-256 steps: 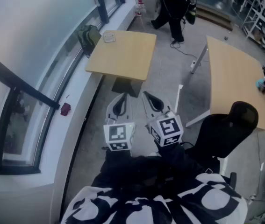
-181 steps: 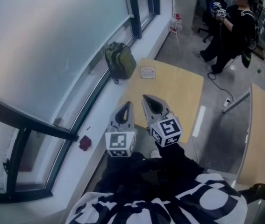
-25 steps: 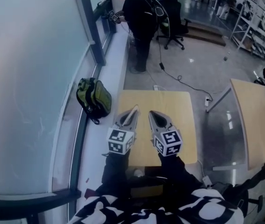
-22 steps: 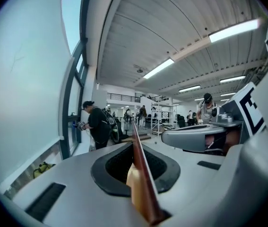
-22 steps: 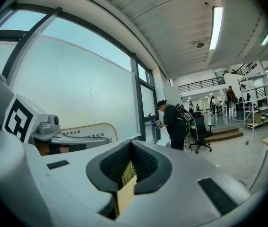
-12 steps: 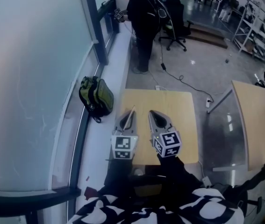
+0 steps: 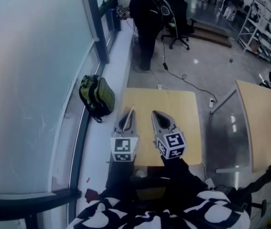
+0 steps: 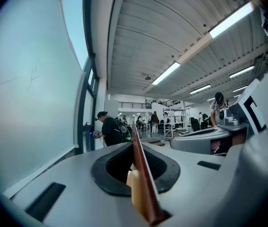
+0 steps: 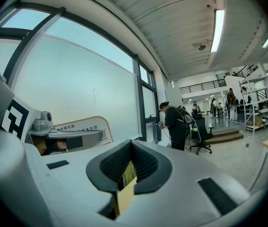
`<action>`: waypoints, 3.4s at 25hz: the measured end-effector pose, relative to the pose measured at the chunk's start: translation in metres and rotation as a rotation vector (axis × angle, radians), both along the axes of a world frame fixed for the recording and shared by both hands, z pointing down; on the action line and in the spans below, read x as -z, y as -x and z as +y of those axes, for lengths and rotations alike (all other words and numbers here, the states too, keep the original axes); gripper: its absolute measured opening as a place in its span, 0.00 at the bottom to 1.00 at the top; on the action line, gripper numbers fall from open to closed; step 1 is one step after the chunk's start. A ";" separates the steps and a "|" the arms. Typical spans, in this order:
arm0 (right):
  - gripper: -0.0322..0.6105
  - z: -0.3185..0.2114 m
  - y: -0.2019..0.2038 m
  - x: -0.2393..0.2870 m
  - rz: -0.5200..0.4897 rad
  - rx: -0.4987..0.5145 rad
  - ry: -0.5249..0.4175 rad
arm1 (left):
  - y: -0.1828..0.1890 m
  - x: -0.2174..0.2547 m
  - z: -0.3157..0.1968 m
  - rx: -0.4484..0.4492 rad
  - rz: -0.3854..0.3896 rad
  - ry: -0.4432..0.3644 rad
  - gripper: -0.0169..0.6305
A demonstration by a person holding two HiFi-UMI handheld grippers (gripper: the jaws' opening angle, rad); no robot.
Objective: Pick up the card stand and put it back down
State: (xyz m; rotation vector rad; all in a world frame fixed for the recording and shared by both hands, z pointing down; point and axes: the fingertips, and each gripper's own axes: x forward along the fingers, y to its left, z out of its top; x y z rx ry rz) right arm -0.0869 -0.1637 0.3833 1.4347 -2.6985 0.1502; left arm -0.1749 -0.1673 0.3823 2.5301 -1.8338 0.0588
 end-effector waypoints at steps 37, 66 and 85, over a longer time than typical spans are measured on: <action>0.08 -0.015 -0.108 -0.025 -0.005 -0.236 0.067 | -0.116 -0.012 -0.020 -0.263 0.014 0.065 0.06; 0.08 -0.090 -0.199 -0.081 -0.117 -0.365 0.215 | -0.180 0.000 -0.178 -0.387 -0.087 0.009 0.06; 0.08 -0.144 -0.229 -0.146 -0.139 -0.412 0.331 | -0.237 -0.093 -0.276 -0.930 -0.398 -0.093 0.06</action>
